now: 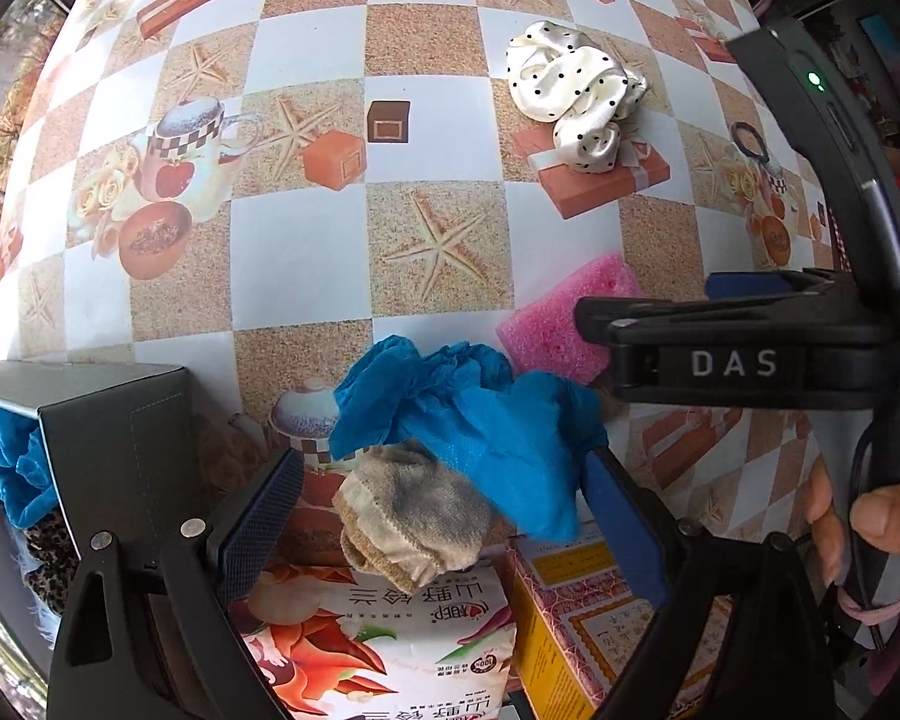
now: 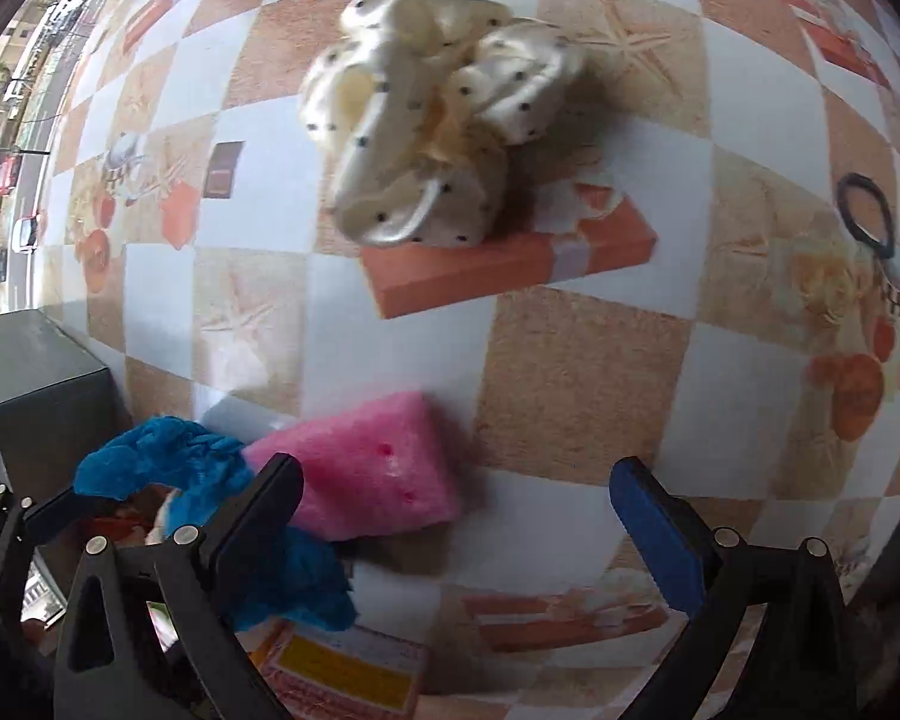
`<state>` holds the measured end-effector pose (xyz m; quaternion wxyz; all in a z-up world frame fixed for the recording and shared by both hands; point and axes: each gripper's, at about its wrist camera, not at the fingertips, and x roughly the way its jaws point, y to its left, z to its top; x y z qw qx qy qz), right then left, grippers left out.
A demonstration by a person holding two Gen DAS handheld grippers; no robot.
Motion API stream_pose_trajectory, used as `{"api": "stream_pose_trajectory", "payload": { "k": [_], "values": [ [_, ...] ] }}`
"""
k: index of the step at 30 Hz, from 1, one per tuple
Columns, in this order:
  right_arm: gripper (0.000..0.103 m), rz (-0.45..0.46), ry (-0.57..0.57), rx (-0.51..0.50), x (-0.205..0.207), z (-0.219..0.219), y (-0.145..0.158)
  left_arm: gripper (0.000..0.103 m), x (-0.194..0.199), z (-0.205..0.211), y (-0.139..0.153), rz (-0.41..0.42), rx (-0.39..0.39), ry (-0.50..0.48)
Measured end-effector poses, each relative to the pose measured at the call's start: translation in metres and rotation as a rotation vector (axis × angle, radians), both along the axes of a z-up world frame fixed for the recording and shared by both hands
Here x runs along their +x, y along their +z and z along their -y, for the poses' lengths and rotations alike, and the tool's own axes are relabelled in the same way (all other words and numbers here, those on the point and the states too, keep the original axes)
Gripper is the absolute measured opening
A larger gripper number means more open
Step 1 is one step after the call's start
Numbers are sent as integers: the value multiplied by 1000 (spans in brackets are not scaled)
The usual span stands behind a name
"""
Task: Organize soft objects
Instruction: 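Grasp the second blue cloth with the left gripper while the right gripper grasps the pink foam block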
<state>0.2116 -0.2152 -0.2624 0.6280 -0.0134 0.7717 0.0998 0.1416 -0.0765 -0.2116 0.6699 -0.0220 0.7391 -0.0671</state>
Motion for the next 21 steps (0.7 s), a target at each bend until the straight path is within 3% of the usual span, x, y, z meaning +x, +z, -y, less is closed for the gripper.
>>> {"api": "stream_pose_trajectory", "payload": {
  "k": [4,7,10,12,14,17,21],
  "values": [
    [103,11,-147,-20,-2,58,1,95,5,9,-13,-18,7,-23],
    [103,38,-175,-49,-4,78,9,95,9,14,-24,-41,17,-32],
    [103,67,-201,20,-6,84,20,95,11,18,-32,-62,35,-40],
    [103,65,-167,97,-7,74,24,95,13,19,-33,-57,47,-53],
    [103,65,-74,110,-13,50,25,95,13,19,-34,-66,50,-56],
    [103,92,55,50,-18,25,18,95,13,17,-34,-69,67,-63],
    [103,86,106,-27,-23,22,0,95,15,17,-37,-77,77,-74]
  ]
}}
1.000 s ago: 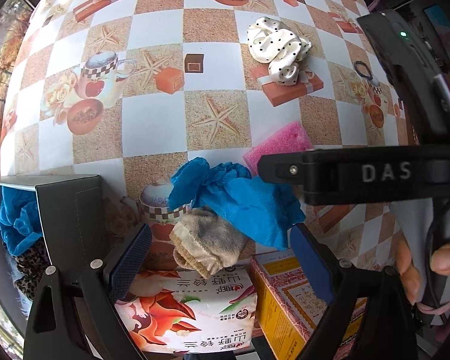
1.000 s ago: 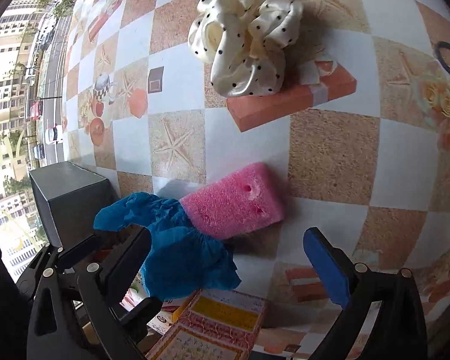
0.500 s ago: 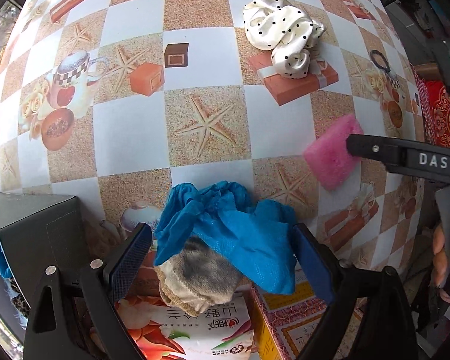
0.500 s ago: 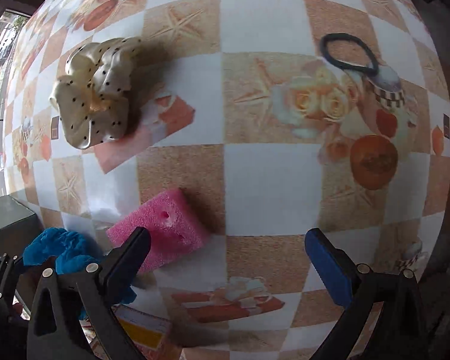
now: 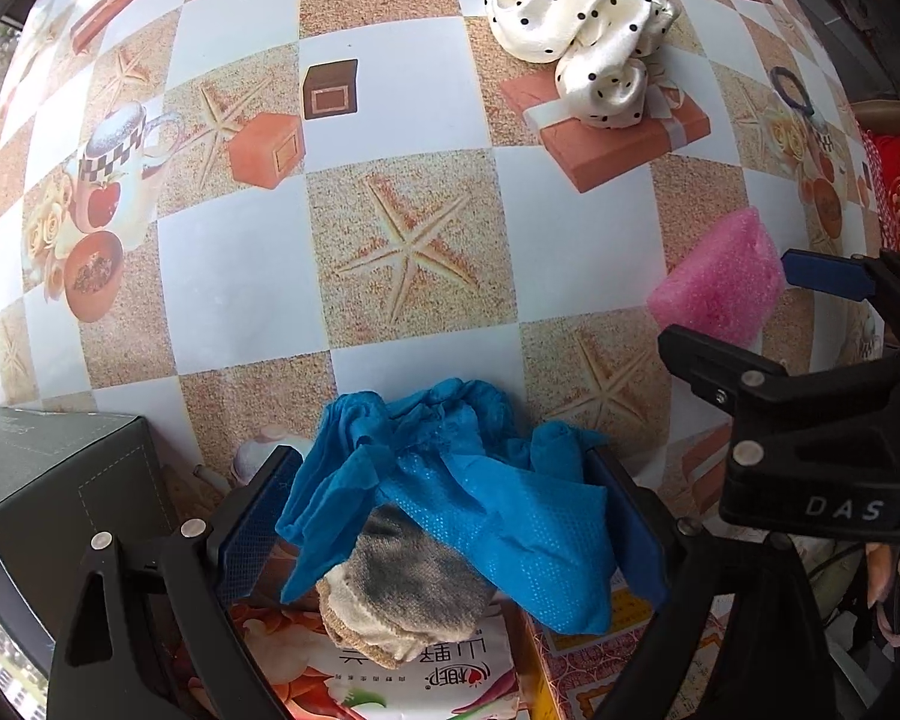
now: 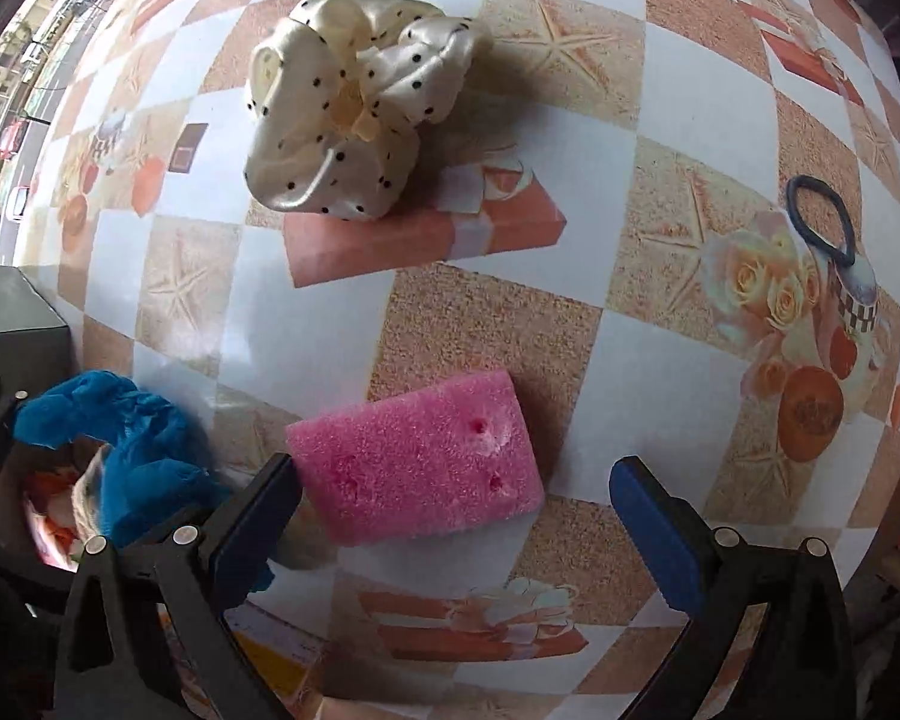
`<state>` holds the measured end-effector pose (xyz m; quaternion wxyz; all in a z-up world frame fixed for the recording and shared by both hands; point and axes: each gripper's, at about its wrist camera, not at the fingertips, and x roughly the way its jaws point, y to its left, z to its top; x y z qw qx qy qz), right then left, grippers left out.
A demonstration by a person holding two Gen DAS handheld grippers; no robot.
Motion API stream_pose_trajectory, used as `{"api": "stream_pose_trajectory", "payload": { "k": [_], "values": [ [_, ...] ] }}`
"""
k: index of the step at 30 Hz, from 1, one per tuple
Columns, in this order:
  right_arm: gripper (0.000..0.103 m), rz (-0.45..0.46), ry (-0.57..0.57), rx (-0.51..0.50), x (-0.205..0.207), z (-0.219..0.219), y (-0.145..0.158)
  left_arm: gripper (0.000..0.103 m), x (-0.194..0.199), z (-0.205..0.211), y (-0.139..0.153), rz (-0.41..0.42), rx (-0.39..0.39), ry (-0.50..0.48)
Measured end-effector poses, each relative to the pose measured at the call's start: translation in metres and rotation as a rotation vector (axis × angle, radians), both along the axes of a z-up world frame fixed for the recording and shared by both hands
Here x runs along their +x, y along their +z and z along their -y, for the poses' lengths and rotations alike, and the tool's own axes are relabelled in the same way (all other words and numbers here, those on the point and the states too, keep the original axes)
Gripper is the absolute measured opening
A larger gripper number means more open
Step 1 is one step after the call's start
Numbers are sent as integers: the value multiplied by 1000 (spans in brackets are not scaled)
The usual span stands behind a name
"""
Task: Organize soft objects
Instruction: 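Grasp the second blue cloth with the left gripper while the right gripper grasps the pink foam block, then carry the blue cloth with the left gripper while the right gripper carries the pink foam to the box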
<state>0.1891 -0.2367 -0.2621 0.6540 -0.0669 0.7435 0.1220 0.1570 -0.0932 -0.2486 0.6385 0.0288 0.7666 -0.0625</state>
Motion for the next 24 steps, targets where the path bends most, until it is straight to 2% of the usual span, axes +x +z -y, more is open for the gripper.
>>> {"api": "stream_pose_trajectory", "payload": {
  "k": [2,4,5,7,8,9,10,15,19,24],
  "values": [
    [103,27,9,-21,-5,1,0,93,1,10,-7,-4,-4,-8],
    [103,37,1,-5,-7,8,3,78,2,21,-11,-4,-13,-22],
    [102,38,-7,-1,-8,11,5,74,5,23,-11,-1,-27,-23],
    [88,64,-11,-17,-8,24,12,51,8,26,-8,6,-59,-26],
    [75,79,-14,-20,-6,27,19,43,9,26,-6,11,-77,-27],
    [75,82,-26,0,-5,31,22,23,12,26,-4,18,-94,-26],
    [75,73,-53,30,-4,36,23,14,13,26,-2,21,-104,-22],
    [75,77,-143,93,0,59,38,14,24,22,18,101,-121,13],
    [75,98,-150,125,7,80,60,14,27,16,41,174,-110,20],
    [75,119,-123,177,-2,64,89,14,17,2,66,248,-92,24]
  ]
}}
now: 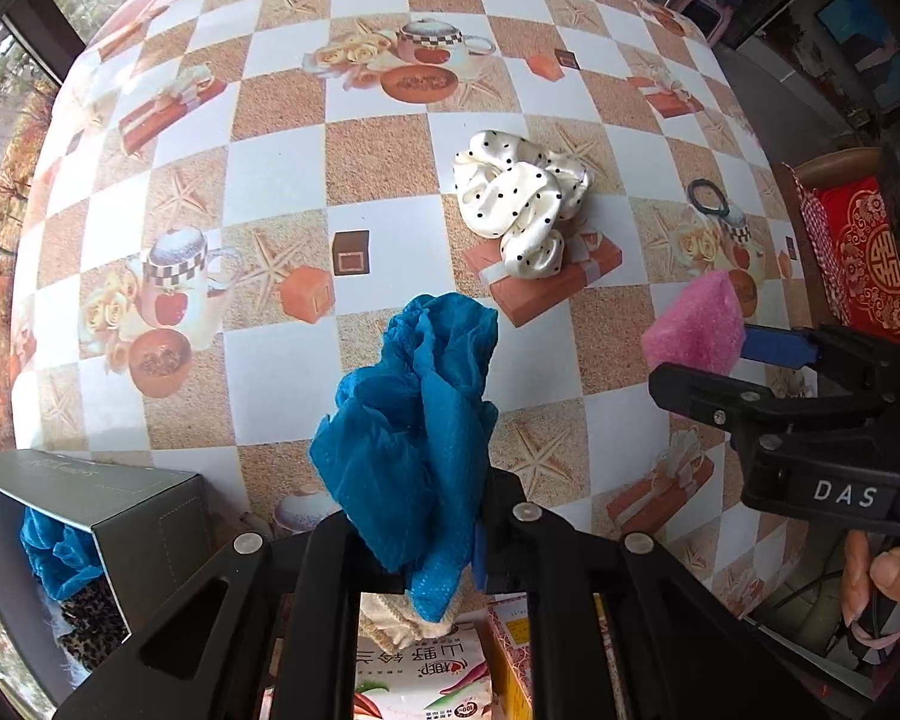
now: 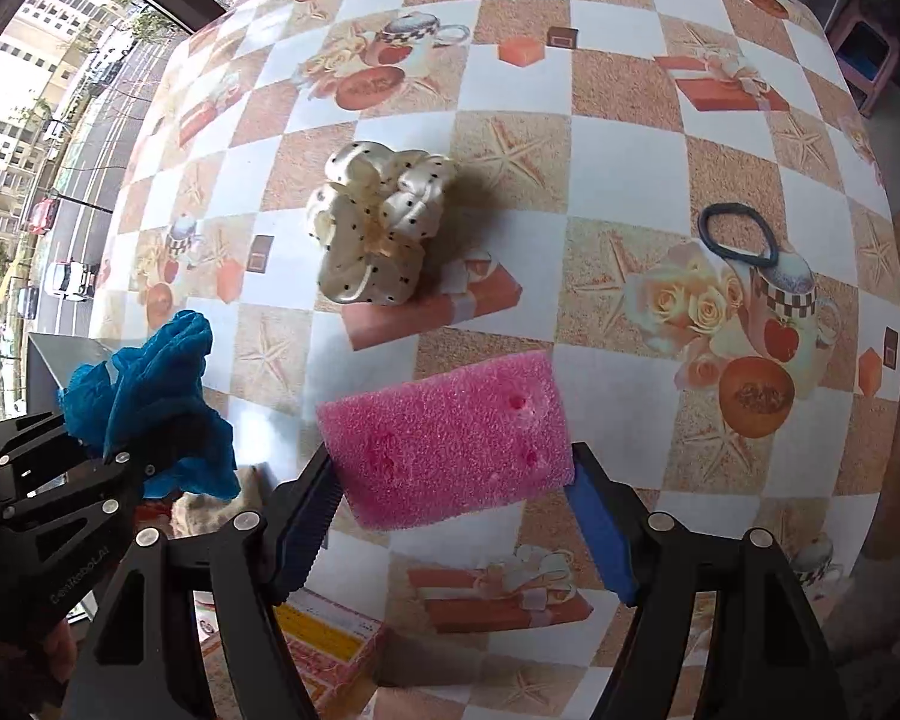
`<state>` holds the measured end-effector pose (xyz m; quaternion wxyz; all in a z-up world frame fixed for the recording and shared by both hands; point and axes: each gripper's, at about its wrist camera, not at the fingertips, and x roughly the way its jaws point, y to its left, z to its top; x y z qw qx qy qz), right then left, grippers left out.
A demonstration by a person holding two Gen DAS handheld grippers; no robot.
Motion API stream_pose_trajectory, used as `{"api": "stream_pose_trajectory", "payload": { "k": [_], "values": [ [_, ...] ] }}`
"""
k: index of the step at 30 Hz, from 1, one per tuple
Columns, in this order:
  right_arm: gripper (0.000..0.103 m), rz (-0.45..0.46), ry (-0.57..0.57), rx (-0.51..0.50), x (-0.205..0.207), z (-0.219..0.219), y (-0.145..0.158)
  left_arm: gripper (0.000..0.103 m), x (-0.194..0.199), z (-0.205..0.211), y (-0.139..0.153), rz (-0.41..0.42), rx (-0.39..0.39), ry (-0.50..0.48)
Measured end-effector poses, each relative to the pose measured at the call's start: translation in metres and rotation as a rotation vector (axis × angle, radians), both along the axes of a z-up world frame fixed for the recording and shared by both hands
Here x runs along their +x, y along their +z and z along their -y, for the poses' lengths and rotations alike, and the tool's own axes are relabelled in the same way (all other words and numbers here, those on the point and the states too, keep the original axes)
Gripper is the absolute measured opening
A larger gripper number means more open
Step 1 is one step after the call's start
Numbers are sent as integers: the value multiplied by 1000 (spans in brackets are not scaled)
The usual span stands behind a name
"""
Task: Organize soft objects
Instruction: 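Carry the blue cloth with the left gripper while the right gripper carries the pink foam to the box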
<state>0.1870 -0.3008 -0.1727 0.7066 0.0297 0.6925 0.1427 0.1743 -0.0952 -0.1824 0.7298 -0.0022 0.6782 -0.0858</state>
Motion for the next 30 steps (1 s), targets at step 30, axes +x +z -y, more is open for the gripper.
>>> {"api": "stream_pose_trajectory", "payload": {
  "k": [30],
  "values": [
    [75,76,183,55,-132,-178,94,14,-165,-115,97,143,-100,51]
  ]
}}
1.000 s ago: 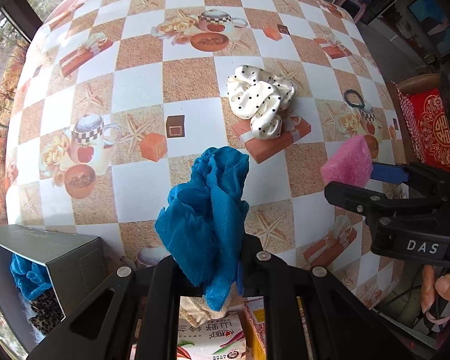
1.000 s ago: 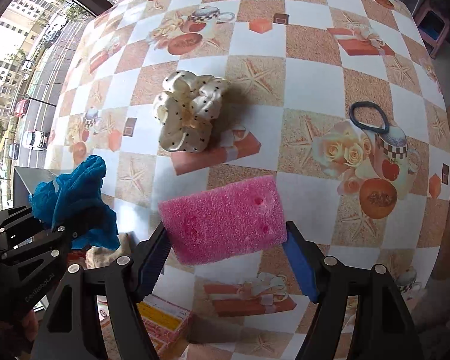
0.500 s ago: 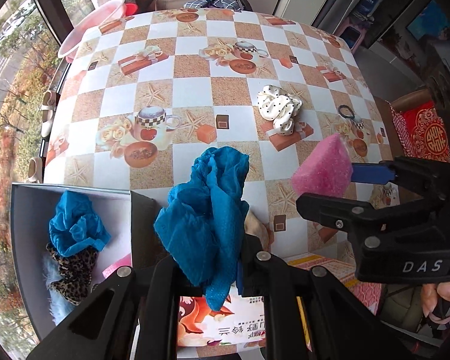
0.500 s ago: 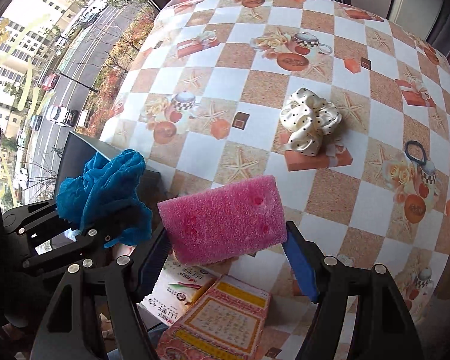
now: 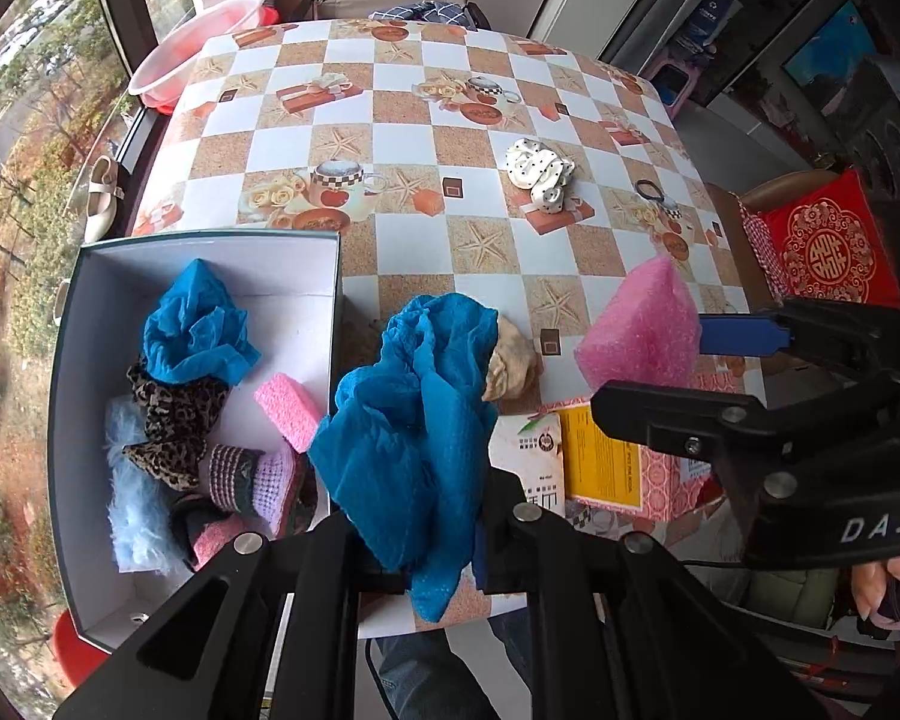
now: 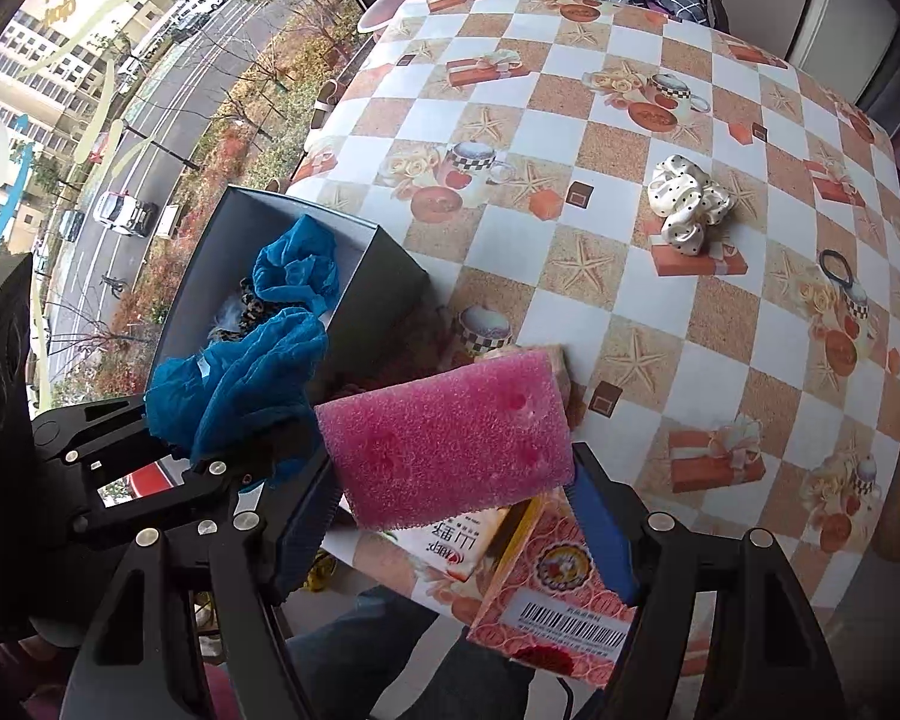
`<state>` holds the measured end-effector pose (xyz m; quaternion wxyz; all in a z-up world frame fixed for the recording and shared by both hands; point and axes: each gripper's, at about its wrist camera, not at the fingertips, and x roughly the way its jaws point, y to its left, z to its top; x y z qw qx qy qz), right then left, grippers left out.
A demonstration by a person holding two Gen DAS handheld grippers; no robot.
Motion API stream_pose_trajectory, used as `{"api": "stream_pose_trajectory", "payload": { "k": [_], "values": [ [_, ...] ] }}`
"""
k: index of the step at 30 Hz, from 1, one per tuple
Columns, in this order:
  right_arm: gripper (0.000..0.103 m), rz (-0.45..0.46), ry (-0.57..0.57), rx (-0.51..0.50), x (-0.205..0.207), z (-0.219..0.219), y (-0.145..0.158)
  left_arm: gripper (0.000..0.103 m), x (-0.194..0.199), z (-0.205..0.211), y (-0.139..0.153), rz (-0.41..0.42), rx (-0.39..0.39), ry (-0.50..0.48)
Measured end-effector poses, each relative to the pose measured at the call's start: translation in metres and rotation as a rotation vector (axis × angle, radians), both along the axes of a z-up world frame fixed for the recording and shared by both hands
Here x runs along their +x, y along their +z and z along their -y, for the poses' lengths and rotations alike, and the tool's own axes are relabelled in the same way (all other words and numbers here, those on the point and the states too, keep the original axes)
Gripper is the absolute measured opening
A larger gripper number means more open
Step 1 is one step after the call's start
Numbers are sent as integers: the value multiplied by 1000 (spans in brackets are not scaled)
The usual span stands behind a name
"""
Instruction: Organize soft objects
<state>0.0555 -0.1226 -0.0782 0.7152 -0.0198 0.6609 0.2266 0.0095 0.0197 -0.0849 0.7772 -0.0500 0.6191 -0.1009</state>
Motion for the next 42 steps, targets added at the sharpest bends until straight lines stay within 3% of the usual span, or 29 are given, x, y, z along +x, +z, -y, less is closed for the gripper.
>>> {"api": "stream_pose_trajectory", "payload": {
  "k": [9,19,26,42],
  "values": [
    [75,-21,6,-12,-47,-36,7,14,-47,-38,7,18,5,12],
    [75,-21,65,-1,-68,-91,11,14,-77,-74,2,39,62,31],
    [75,-34,131,-27,-74,-118,7,14,-87,-100,-1,41,37,100],
    [75,-40,198,-86,-73,-143,2,14,-94,-123,-10,53,15,156]
  ]
}}
